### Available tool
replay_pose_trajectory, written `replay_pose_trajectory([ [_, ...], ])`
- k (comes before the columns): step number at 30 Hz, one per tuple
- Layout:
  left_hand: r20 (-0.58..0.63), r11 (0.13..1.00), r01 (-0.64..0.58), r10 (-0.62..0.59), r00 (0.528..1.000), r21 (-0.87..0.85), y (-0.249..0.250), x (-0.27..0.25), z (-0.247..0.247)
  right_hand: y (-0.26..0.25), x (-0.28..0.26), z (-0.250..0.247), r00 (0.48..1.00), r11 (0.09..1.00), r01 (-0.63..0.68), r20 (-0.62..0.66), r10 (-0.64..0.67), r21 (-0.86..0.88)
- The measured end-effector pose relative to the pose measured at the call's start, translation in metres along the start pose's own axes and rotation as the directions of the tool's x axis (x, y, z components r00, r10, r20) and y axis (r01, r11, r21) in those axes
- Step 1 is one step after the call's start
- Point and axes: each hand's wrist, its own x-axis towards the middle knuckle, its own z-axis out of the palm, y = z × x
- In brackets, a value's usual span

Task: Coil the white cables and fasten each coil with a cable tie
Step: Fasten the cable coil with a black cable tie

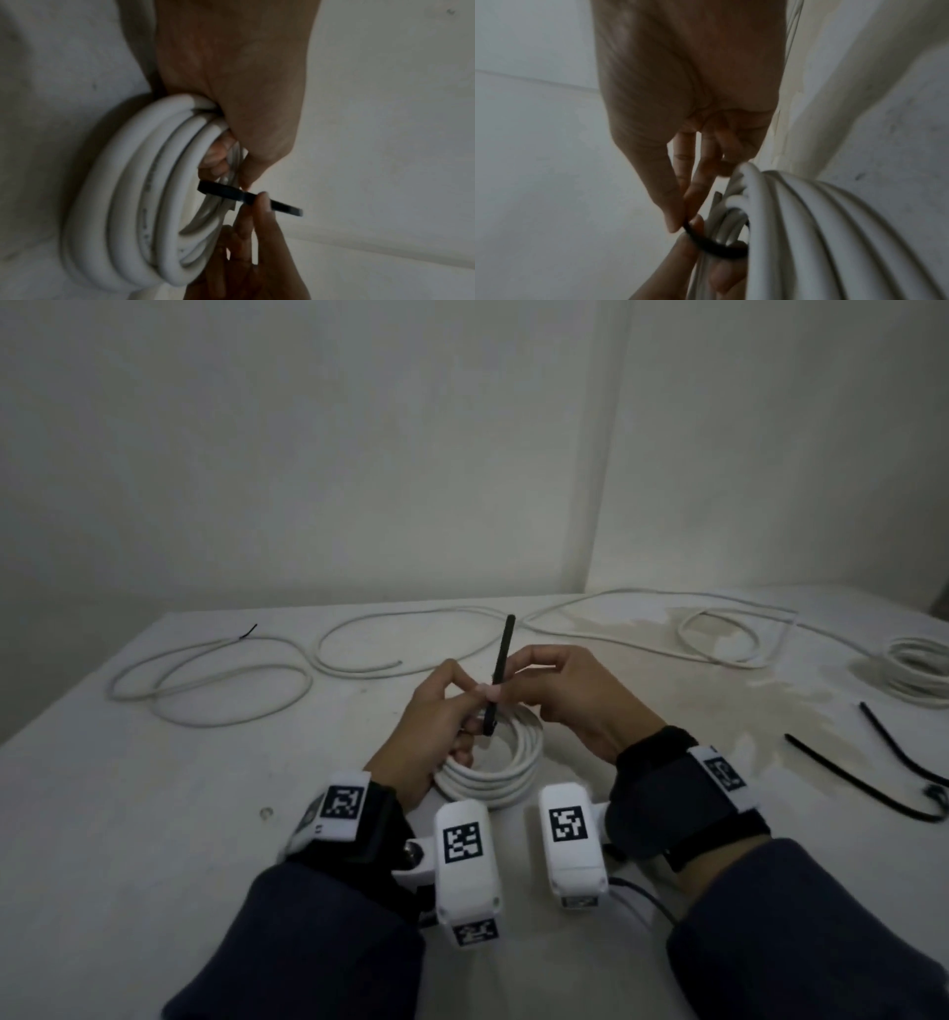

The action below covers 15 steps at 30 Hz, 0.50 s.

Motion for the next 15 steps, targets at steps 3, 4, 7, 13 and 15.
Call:
replay_pose_trajectory([
  [3,0.033,1.000,0.013,-0.012,0.999,-0.021,0.001,-0.001,0.001,0.005,0.000,-0.001,0.997,0.996,0.075,0.023,-0.074,-0.056],
  [4,0.041,1.000,0.014,-0.013,0.999,-0.023,0.002,-0.002,0.001,0.007,-0.001,-0.001,0.995,0.991,0.097,0.024,-0.095,-0.089],
  [7,0.062,0.999,0.037,-0.035,0.997,-0.022,0.003,-0.002,0.002,0.010,-0.001,-0.004,0.990,0.984,0.138,0.035,-0.135,-0.114],
  [13,0.080,0.994,0.106,-0.105,0.991,-0.005,0.002,-0.004,0.004,0.012,-0.002,-0.004,0.972,0.937,0.233,0.056,-0.226,-0.261],
  [15,0.087,0.993,0.114,-0.115,0.990,0.021,0.002,-0.005,0.005,0.014,0.001,-0.005,0.962,0.905,0.273,0.067,-0.265,-0.327],
])
